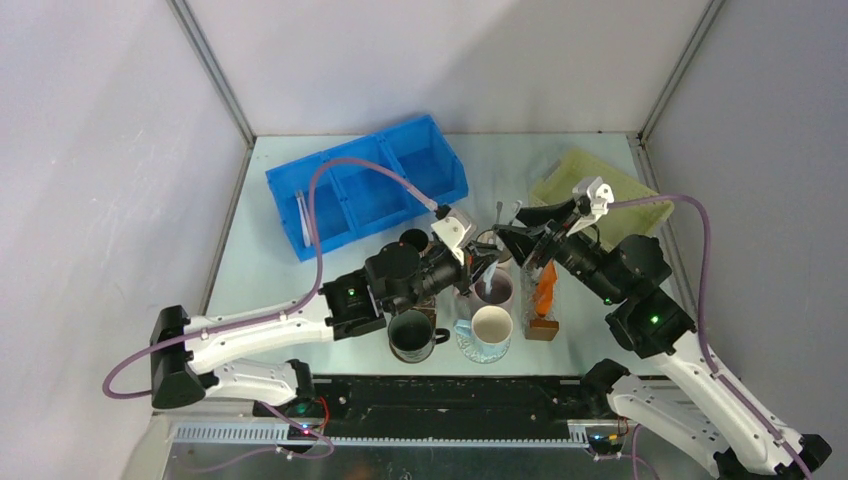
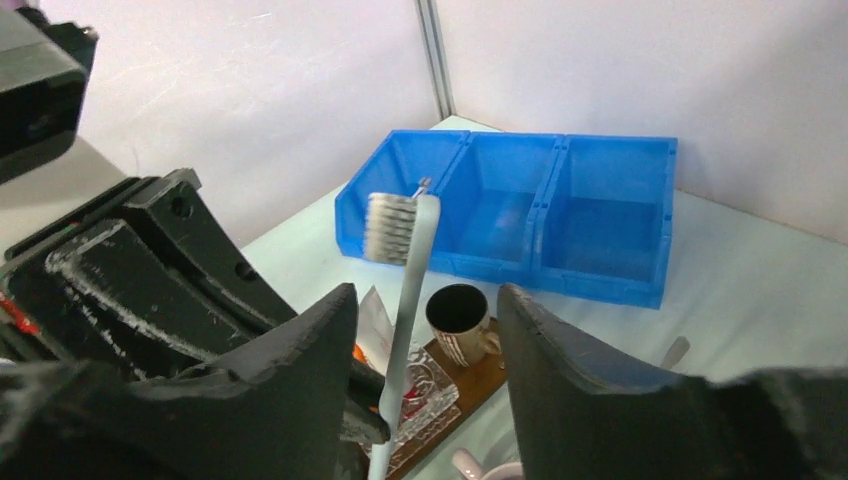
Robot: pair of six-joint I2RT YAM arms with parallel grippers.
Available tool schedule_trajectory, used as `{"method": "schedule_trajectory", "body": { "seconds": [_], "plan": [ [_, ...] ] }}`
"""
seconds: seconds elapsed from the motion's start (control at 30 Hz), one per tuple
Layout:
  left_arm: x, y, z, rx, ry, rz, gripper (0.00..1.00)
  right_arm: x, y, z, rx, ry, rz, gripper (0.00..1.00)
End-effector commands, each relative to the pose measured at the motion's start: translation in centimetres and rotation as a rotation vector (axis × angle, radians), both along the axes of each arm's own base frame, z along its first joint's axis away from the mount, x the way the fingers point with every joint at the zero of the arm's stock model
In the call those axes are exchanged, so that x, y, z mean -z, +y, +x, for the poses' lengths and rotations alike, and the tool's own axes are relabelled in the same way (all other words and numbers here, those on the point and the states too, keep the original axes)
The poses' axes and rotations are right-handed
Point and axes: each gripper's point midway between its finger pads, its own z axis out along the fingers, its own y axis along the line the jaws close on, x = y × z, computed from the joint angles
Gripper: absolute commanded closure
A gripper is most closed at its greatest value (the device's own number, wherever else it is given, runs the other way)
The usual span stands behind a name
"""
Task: Prepare toiletry sets of a toothbrush and toothpaste on the tray
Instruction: Pick up the toothbrush from the storage box, then place the toothbrush in the cup.
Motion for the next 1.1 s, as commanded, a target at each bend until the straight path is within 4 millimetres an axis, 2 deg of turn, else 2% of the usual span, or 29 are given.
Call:
{"method": "schedule_trajectory", "body": {
  "seconds": [0.0,0.07,0.1,0.13,0.17,0.23,0.27,0.33,0.43,0.47,0.5,0.67,0.8,0.97,1.07],
  "plan": [
    [-4.2,0.0,-0.1,-0.012,-0.070,-0.093,1.00,-3.3,-0.3,0.0,0.019,-0.058,0.078,0.50],
    [-4.1,0.0,-0.1,-0.013,-0.072,-0.089,1.00,-3.3,-0.2,-0.1,0.012,-0.053,0.077,0.65],
    [-4.0,0.0,-0.1,-0.014,-0.073,-0.088,1.00,-3.3,-0.2,-0.2,0.008,-0.052,0.078,0.77],
    [-3.9,0.0,-0.1,-0.015,-0.072,-0.088,1.00,-3.2,-0.2,-0.3,0.006,-0.049,0.078,0.83],
    [-3.8,0.0,0.0,-0.016,-0.073,-0.085,1.00,-3.2,-0.2,-0.4,0.003,-0.048,0.078,0.93],
    [-3.7,0.0,0.0,-0.019,-0.073,-0.082,0.97,-3.2,-0.3,-0.6,0.000,-0.048,0.077,1.00],
    [-3.5,0.0,0.0,-0.021,-0.072,-0.078,0.95,-3.3,-0.4,-0.7,0.000,-0.051,0.078,1.00],
    [-3.2,0.1,0.2,-0.031,-0.071,-0.070,0.83,-3.3,-0.5,-0.9,-0.002,-0.053,0.075,1.00],
    [-2.9,0.5,0.6,-0.058,-0.069,-0.062,0.56,-3.1,-0.8,-1.0,0.006,-0.051,0.066,1.00],
    [-2.8,0.8,0.8,-0.076,-0.068,-0.058,0.51,-3.1,-0.8,-0.9,0.012,-0.052,0.064,1.00],
    [-2.7,1.0,0.8,-0.084,-0.070,-0.055,0.43,-2.6,-0.9,-0.9,0.014,-0.040,0.053,1.00],
    [-2.2,2.8,2.1,-0.161,-0.052,-0.040,0.15,-0.8,-1.1,-0.6,0.036,0.004,0.011,1.00],
    [-1.8,5.2,3.6,-0.238,-0.005,-0.061,0.02,1.3,-1.0,-0.5,0.036,0.048,-0.005,1.00],
    [-0.9,10.2,6.2,-0.384,0.058,-0.059,0.00,4.6,-0.5,-0.6,0.029,0.121,-0.024,1.00],
    [-0.8,12.9,7.0,-0.459,0.086,-0.066,0.00,6.1,-0.3,-0.9,0.026,0.153,-0.024,1.00]
  ]
}}
